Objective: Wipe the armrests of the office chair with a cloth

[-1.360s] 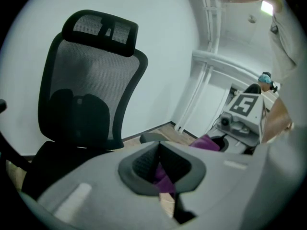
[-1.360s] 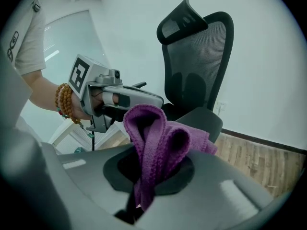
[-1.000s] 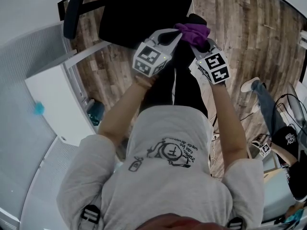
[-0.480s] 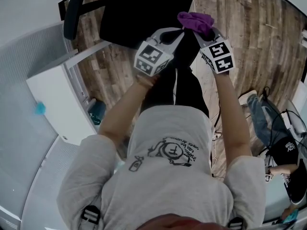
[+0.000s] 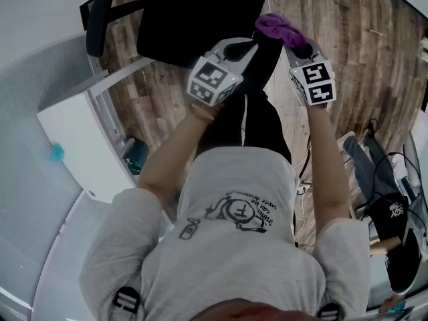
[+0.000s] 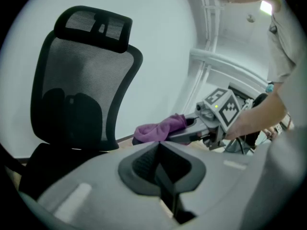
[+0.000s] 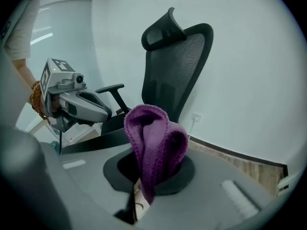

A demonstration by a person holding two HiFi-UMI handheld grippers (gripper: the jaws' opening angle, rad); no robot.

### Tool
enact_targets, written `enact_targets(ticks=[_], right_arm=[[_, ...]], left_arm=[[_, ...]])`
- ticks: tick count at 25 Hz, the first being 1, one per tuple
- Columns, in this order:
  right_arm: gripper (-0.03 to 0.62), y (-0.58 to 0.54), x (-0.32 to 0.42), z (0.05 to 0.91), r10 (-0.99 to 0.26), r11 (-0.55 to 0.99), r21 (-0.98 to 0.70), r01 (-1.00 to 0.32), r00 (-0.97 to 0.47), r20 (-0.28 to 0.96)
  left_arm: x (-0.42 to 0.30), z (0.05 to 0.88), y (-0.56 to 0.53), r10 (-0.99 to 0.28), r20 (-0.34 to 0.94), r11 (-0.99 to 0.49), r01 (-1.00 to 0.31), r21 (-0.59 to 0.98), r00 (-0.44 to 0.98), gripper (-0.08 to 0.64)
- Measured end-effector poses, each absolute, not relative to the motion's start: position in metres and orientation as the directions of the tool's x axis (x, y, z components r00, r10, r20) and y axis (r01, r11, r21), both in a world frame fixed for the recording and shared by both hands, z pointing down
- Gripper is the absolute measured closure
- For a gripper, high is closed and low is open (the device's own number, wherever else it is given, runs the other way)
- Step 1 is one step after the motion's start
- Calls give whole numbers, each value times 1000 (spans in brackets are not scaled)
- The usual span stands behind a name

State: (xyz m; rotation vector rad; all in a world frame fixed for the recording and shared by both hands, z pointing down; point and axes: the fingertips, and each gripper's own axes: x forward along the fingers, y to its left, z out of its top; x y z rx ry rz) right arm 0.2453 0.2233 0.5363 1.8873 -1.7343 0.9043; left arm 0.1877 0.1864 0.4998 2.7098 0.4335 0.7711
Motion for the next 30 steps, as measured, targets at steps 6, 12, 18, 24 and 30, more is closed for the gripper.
enact_targets(ticks=[6, 12, 18, 24, 30], right_arm=[[565, 250, 251, 546, -692, -177, -75, -981, 69, 719], [565, 267, 250, 561, -670, -169, -17, -986, 102, 735], [565, 273, 243, 579, -674, -167, -25, -986, 95, 732], [565, 277, 229, 593, -679, -89, -34, -995, 36, 734], [565, 253, 232, 607, -706, 44, -46, -998, -64, 705]], left_arm=[[193, 504, 197, 379, 465, -907, 223, 356, 800, 558], [206, 508, 212, 399, 463, -903, 251, 348, 792, 558], [219, 512, 224, 395, 464, -910, 266, 319, 793, 558], [227, 510, 223, 319, 452, -936, 201, 289, 833, 558], [252, 519, 207, 242, 437, -949, 119, 291, 866, 558]])
